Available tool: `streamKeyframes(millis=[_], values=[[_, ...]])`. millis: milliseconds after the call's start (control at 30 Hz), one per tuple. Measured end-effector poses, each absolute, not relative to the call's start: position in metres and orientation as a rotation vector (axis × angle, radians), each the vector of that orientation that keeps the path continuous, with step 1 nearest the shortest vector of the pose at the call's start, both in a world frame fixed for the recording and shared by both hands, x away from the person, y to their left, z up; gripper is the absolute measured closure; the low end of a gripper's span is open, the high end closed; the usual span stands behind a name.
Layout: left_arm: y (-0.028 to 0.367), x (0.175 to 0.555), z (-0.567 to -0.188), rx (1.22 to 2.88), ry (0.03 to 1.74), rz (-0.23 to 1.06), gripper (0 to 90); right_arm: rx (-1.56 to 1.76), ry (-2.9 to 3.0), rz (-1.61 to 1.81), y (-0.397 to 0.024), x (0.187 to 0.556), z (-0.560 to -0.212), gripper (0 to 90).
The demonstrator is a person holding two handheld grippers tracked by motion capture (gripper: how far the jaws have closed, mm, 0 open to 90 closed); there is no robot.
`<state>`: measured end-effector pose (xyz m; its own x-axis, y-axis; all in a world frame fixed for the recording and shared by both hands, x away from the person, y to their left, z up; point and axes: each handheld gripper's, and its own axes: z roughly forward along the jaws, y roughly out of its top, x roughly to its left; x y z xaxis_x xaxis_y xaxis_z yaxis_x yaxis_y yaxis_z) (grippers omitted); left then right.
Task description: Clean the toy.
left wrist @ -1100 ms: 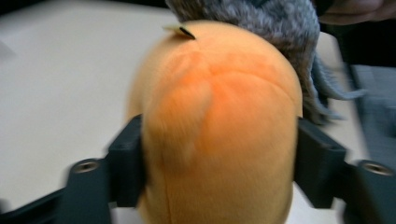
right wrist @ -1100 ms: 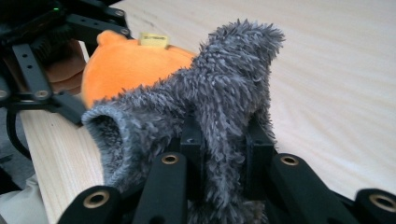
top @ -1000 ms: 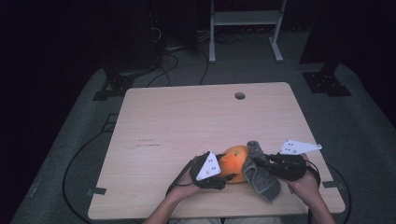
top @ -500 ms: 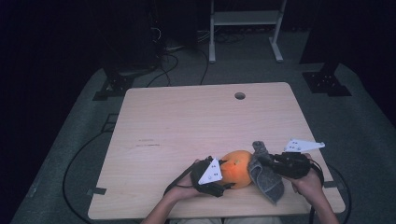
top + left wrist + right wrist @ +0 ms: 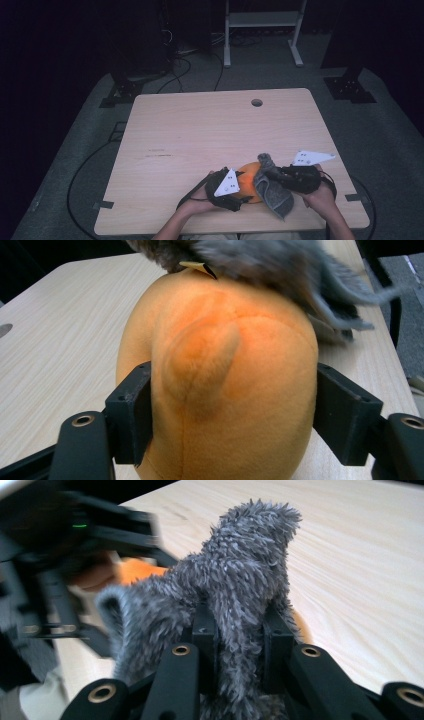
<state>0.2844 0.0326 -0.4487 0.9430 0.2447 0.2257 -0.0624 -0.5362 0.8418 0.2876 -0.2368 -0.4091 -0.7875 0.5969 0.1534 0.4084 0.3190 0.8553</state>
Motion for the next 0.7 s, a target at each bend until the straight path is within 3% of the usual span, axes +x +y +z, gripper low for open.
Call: streamKeyframes(millis=[167, 367, 567, 633, 700], values=[[0.036, 0.284, -0.45, 2.109, 0.103, 0.385, 26.7, 1.21, 2.362, 1.301, -0.275, 0.308, -0.442, 73.9], [0.036, 0.284, -0.452, 2.098, 0.101, 0.37, 26.7, 1.042, 2.298, 1.495, -0.265, 0.291, -0.407, 73.5], [0.036, 0.284, -0.454, 2.1, 0.095, 0.363, 27.1, 1.124, 2.362, 1.41, -0.259, 0.303, -0.43, 73.1], [0.036, 0.283, -0.454, 2.1, 0.093, 0.363, 27.1, 1.174, 2.326, 1.321, -0.267, 0.304, -0.431, 73.4], [0.036, 0.284, -0.454, 2.095, 0.093, 0.359, 27.1, 1.127, 2.287, 1.447, -0.27, 0.296, -0.421, 73.3]])
